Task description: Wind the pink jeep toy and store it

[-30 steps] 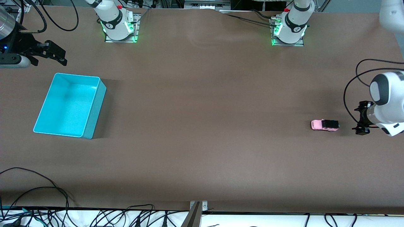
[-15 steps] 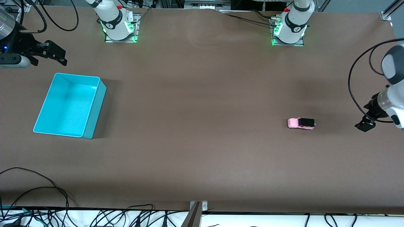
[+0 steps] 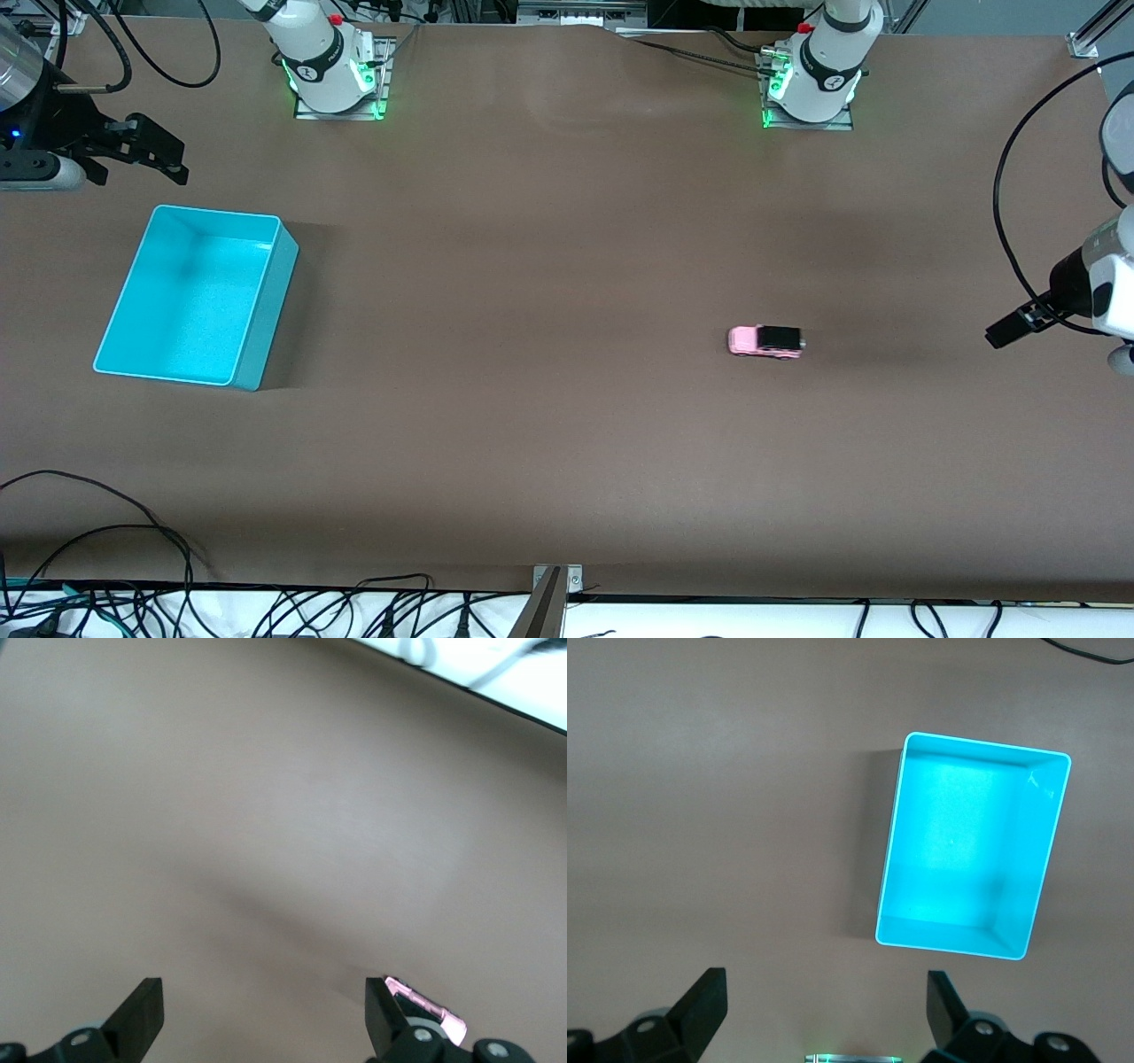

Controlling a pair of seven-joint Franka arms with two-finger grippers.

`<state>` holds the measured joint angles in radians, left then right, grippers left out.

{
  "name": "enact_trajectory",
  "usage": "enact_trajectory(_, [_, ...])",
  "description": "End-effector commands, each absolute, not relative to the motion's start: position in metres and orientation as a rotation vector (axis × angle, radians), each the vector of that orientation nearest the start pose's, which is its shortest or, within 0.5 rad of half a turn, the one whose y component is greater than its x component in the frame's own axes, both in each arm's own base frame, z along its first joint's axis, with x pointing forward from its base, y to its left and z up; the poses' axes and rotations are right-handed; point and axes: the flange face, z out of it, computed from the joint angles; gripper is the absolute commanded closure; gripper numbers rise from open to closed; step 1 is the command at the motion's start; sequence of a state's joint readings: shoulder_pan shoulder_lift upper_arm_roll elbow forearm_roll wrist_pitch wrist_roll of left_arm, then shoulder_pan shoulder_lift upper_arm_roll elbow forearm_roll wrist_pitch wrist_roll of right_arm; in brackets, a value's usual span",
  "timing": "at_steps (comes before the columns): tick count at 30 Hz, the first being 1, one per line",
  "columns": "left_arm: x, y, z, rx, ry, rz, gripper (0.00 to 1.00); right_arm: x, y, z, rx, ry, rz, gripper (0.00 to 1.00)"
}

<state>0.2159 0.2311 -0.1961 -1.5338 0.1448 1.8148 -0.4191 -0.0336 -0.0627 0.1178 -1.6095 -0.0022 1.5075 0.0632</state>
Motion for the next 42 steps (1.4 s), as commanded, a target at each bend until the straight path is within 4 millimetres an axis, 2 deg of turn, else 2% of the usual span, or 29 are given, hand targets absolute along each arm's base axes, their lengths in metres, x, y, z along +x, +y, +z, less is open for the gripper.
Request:
enact_trajectory(1, [0.639, 0.018, 0.548, -3.094, -0.336, -0.087, 0.00, 0.524, 0.046, 0.639, -3.152, -0.031, 0.060, 0.00])
enact_trajectory(11, [0.623, -0.002, 0.582, -3.164, -0.112, -0.098, 0.00, 0.524, 0.046, 0.637, -3.152, -0.033, 0.067, 0.00])
enact_trajectory(15, [0.619, 0.002, 0.582, -3.181, -0.022, -0.082, 0.00, 0.524, 0.045, 0.638, -3.152, -0.031, 0.065, 0.00])
enact_trajectory(20, [0.616, 0.009, 0.584, -3.178, -0.057, -0.059, 0.00, 0.525, 0.045, 0.636, -3.152, -0.021, 0.070, 0.00])
enact_trajectory(24, [0.612, 0.027, 0.588, -3.177, -0.104, -0.052, 0.00, 0.525, 0.046, 0.635, -3.153, 0.044, 0.074, 0.00])
enact_trajectory(27, [0.612, 0.026, 0.588, -3.177, -0.106, -0.052, 0.00, 0.529, 0.046, 0.627, -3.152, 0.085, 0.098, 0.00])
enact_trajectory(31, [0.612, 0.023, 0.587, -3.176, -0.103, -0.047, 0.00, 0.530, 0.056, 0.622, -3.144, 0.309, 0.118, 0.00])
enact_trajectory(33, [0.611, 0.023, 0.587, -3.176, -0.103, -0.042, 0.00, 0.536, 0.059, 0.611, -3.132, 0.442, 0.148, 0.00])
enact_trajectory(36, [0.611, 0.023, 0.587, -3.176, -0.103, -0.038, 0.00, 0.539, 0.061, 0.605, -3.109, 0.613, 0.163, 0.00])
enact_trajectory(42, [0.611, 0.023, 0.587, -3.176, -0.106, -0.040, 0.00, 0.550, 0.082, 0.584, -3.069, 0.838, 0.194, 0.00])
